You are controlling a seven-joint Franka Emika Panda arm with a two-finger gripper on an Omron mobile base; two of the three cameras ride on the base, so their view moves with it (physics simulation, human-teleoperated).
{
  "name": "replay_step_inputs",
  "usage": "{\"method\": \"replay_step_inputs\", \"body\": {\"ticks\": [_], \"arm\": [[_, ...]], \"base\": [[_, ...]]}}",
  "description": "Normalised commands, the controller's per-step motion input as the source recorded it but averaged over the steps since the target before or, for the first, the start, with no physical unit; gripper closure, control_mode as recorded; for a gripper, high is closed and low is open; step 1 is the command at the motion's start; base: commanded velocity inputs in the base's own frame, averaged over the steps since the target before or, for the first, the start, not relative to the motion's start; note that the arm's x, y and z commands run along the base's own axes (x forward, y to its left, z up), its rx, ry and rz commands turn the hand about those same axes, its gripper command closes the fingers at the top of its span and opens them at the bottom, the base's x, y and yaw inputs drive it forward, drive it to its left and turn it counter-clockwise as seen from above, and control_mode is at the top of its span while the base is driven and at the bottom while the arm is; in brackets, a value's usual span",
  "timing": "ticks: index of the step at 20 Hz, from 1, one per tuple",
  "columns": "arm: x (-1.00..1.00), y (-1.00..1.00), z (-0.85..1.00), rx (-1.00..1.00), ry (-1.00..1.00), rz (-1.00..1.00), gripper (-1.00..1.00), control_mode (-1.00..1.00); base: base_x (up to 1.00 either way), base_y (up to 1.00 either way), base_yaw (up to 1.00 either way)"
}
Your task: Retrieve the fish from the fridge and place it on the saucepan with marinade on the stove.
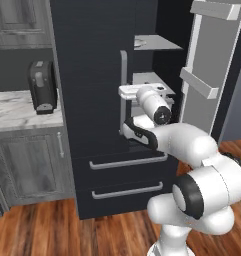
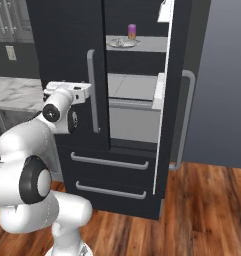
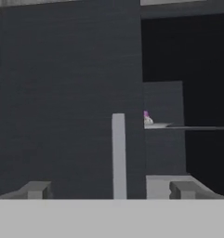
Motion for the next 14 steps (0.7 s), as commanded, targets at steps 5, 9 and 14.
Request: {"method": "replay_step_inputs", "body": {"ticks": [5, 9, 14], "arm": [[0.43, 0.0, 0.04, 0.0, 0.0, 0.0, -1.0, -1.0], [0.47, 0.0, 0.06, 0.0, 0.0, 0.0, -1.0, -1.0], [0.48, 0.0, 0.02, 0.0, 0.0, 0.0, -1.0, -1.0]], "base": [[0.0, 0.0, 0.0], [0.0, 0.0, 0.0], [0.0, 0.0, 0.0]]}}
